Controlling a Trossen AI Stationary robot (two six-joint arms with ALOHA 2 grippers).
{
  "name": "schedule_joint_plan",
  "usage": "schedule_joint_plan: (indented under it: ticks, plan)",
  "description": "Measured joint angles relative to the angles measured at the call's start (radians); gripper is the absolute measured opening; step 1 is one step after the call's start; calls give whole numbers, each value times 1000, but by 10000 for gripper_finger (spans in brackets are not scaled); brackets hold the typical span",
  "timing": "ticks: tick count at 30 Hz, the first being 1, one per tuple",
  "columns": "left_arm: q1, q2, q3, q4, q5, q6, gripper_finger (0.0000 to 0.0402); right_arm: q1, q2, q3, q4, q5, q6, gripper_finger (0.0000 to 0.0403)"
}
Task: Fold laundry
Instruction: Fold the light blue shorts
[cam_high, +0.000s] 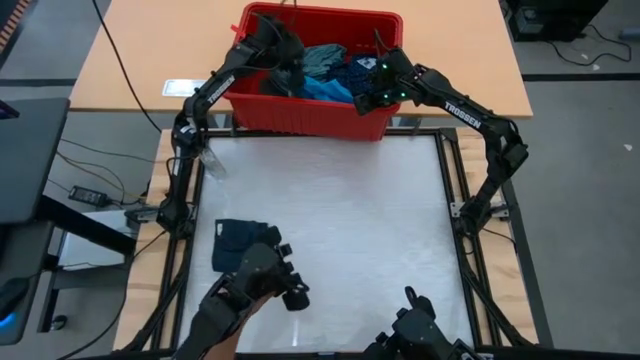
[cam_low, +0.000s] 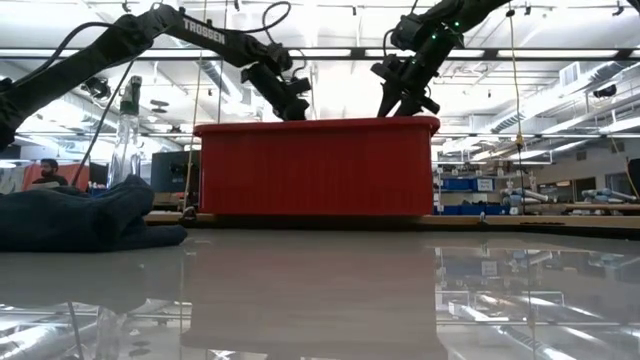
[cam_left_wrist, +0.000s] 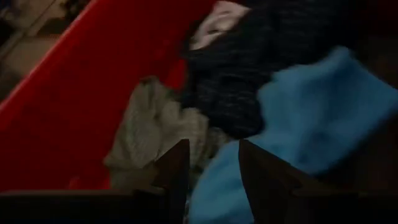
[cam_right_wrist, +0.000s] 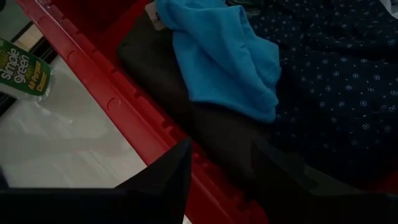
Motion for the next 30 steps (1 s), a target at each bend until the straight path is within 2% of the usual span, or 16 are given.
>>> schedule_joint_plan:
  ticks: [4, 7, 12, 17, 23, 30]
  plan:
    - [15, 0, -2, 64, -1, -53, 142, 1, 0, 0, 0, 2, 3, 174]
    - [17, 3, -28, 78, 32, -3, 142, 3, 0, 0, 0, 3, 7, 174]
    - [30, 5, -133, 101, 62, 87, 142, 3, 0, 0, 0, 15, 10, 174]
    - [46, 5, -267, 164, 57, 86, 142, 4, 0, 0, 0, 25, 11, 174]
    - [34, 5, -286, 46, 86, 84, 142, 4, -1, 0, -6, 25, 10, 174]
    - [-13, 5, -288, -105, 225, 56, 142, 3, -1, -1, -13, 27, 10, 174]
